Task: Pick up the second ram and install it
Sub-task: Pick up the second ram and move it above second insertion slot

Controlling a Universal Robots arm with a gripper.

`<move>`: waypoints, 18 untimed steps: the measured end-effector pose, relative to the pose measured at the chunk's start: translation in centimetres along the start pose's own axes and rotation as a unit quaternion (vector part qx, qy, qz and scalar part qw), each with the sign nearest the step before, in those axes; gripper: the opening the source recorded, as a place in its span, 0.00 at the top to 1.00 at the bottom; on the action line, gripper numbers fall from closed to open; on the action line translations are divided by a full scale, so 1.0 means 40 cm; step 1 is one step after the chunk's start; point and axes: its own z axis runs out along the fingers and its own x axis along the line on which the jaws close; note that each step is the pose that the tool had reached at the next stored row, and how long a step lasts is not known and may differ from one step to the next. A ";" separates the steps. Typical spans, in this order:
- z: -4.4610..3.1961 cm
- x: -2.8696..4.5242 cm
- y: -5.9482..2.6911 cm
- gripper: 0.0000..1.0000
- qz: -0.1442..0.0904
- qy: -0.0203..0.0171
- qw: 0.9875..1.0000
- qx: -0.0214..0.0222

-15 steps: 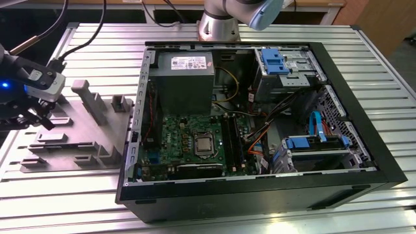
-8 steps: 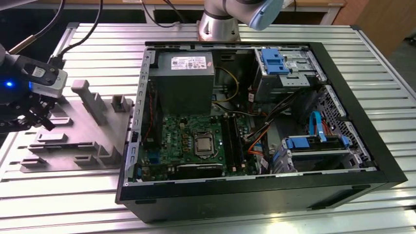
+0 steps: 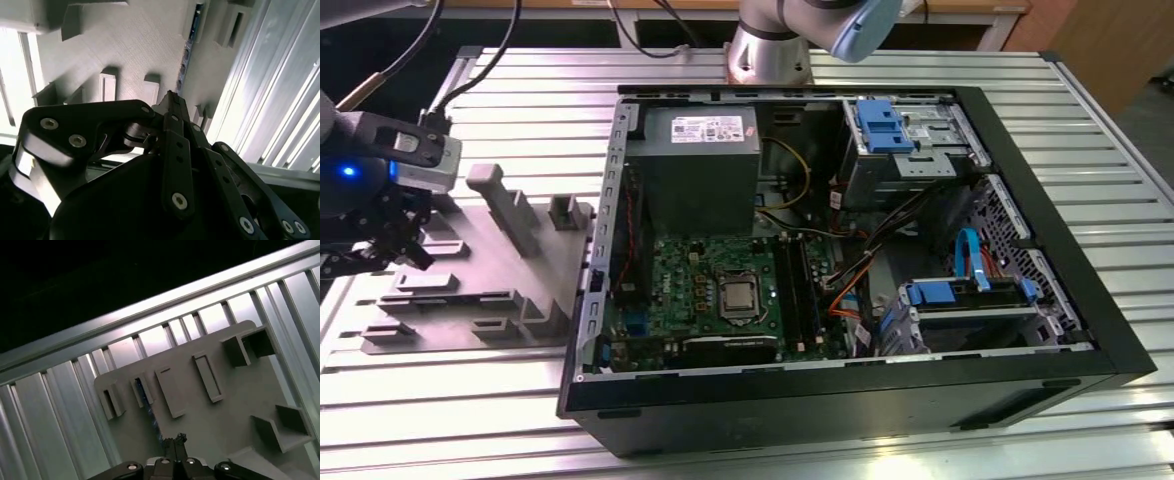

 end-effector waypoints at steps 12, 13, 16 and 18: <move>0.014 0.001 -0.001 0.90 -0.109 0.005 0.994 -0.004; 0.015 0.001 -0.001 0.90 -0.118 0.005 0.993 -0.004; 0.019 0.001 -0.001 0.90 -0.145 0.007 0.989 -0.005; 0.021 0.001 -0.001 0.90 -0.161 0.008 0.987 -0.006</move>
